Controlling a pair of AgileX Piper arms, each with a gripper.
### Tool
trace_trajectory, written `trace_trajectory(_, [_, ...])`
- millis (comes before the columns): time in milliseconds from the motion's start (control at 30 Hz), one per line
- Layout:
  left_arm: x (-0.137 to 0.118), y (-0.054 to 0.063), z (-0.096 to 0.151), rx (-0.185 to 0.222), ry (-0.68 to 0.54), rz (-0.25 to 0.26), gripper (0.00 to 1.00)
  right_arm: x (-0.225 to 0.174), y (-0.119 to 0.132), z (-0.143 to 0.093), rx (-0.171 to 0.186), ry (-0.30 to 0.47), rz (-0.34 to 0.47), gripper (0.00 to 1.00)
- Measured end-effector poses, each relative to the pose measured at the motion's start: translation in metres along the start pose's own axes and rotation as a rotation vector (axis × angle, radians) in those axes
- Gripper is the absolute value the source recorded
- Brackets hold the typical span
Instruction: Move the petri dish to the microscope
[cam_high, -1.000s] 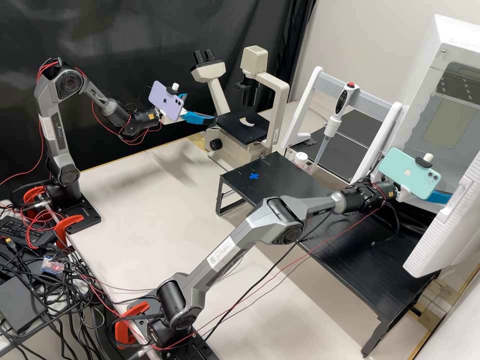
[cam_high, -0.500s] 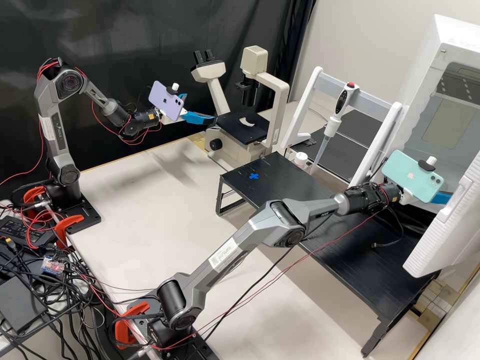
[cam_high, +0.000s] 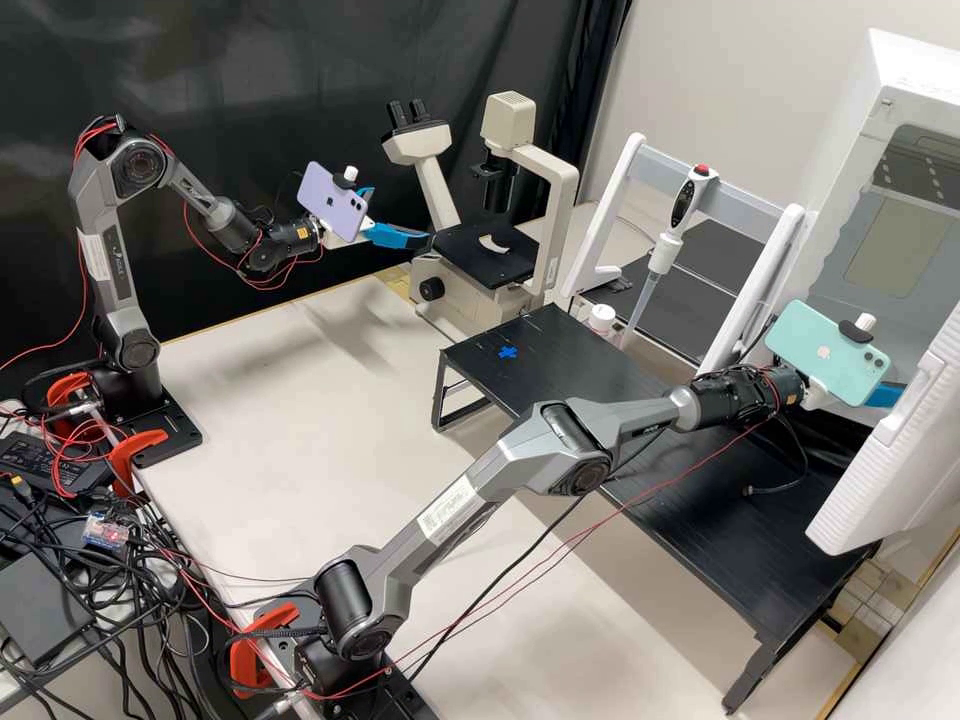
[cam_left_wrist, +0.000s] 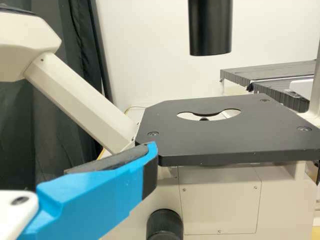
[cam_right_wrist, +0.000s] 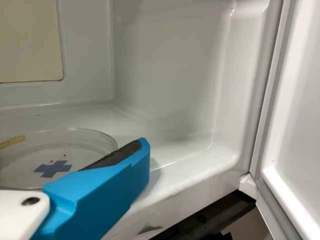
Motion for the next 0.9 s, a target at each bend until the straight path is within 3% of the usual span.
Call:
trace_trajectory(300, [0.000,0.000,0.000,0.000,0.000,0.000,1.00,-0.004,0.003,0.012,0.004,-0.023,0.024,0.00])
trace_trajectory(667, [0.000,0.000,0.000,0.000,0.000,0.000,1.00,-0.039,0.027,0.027,-0.005,-0.100,0.069,0.00])
trace_trajectory(867, [0.000,0.000,0.000,0.000,0.000,0.000,1.00,-0.061,0.041,0.025,-0.018,-0.063,0.140,0.00])
trace_trajectory(900, [0.000,0.000,0.000,0.000,0.000,0.000,1.00,-0.065,0.039,0.026,-0.038,-0.055,0.135,0.00])
